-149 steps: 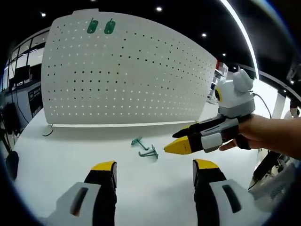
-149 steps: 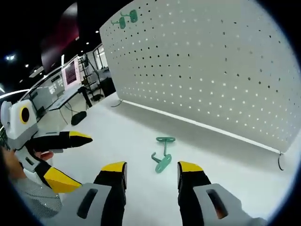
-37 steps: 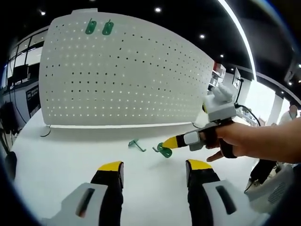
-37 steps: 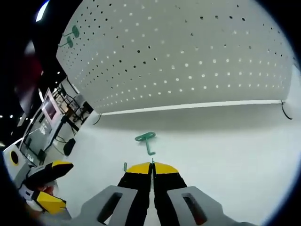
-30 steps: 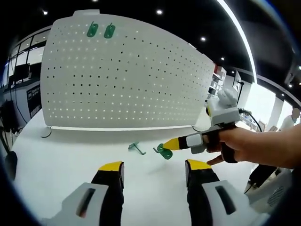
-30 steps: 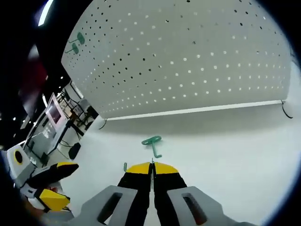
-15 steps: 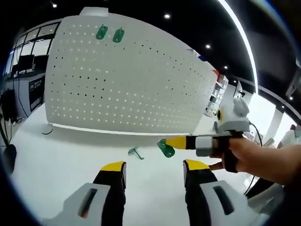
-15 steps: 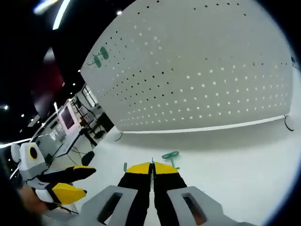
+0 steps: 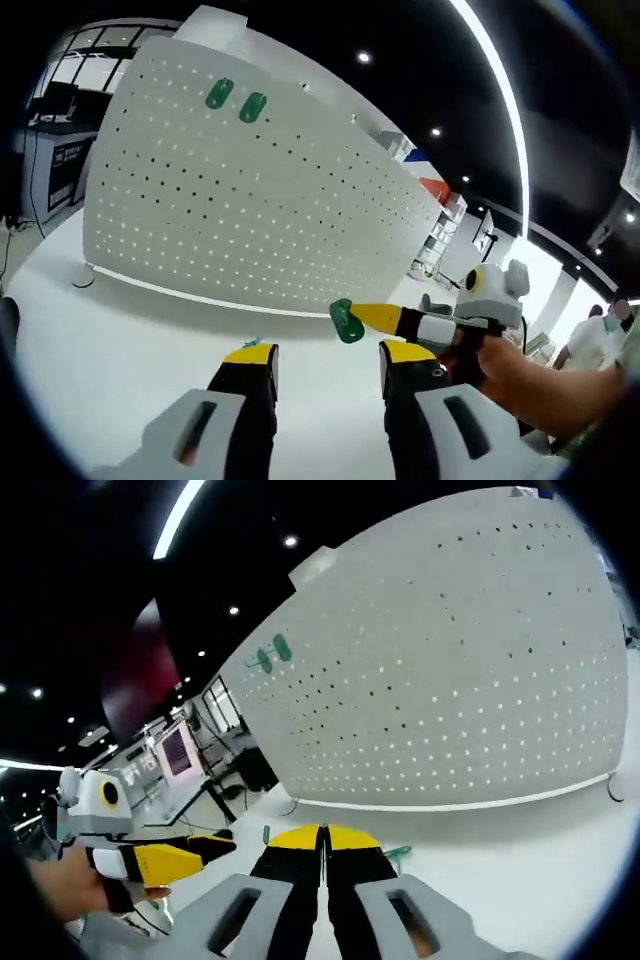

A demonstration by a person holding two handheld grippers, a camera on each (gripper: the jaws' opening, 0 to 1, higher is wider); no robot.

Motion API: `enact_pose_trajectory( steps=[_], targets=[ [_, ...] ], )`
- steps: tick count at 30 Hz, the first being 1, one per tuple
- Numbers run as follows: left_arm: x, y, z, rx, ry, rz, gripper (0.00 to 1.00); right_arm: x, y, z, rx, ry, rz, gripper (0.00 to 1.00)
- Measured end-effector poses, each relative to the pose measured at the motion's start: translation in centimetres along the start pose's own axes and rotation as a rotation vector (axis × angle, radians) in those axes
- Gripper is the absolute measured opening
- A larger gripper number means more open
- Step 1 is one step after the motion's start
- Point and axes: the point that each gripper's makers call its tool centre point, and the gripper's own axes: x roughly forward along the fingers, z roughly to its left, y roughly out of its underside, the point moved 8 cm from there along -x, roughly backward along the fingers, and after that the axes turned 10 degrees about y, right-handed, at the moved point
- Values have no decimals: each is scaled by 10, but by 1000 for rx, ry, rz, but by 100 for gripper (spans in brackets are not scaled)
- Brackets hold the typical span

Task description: Insert the hook assembly into the mounting plate slot until the hook locks in place.

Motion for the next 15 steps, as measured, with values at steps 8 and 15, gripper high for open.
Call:
enact_pose_trajectory(
  steps=[8, 15],
  targets=[
    [-4, -19, -19, 3, 72, -30, 40, -22, -22, 20, -44, -54, -109, 0],
    [-7, -37, -35, 36, 109, -61, 39, -36, -37, 37, -93, -81, -175, 0]
  ],
)
